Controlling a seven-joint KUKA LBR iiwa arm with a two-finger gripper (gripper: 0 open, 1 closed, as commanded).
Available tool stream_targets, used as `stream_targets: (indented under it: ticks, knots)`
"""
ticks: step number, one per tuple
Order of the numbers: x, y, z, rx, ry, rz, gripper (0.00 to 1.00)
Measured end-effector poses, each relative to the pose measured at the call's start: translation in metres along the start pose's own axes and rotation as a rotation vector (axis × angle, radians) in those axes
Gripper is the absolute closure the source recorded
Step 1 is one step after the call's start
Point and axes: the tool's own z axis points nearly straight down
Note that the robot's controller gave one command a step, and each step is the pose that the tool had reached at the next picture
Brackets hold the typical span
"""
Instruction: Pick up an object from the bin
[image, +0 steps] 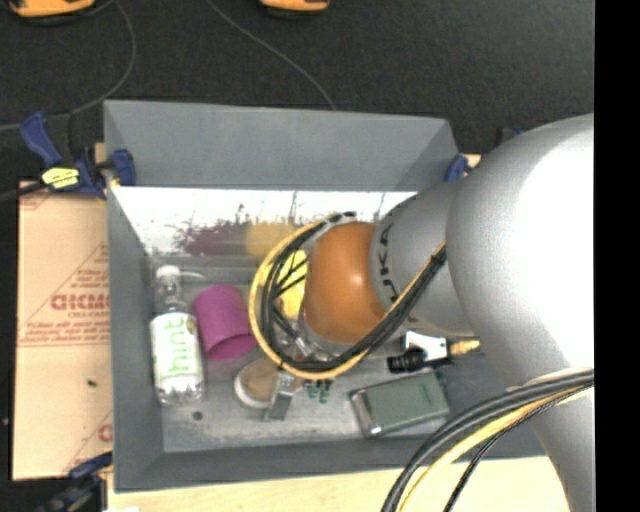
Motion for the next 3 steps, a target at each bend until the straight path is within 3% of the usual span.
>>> stream_targets:
  ticks: [1, 3]
  knots:
    - [-0.0111, -0.009, 0.0019, 0.003, 0.006, -0.014, 1.0]
    - [-0.0106, -0.0094, -0.0005, 0.003, 0.006, -0.013, 1.0]
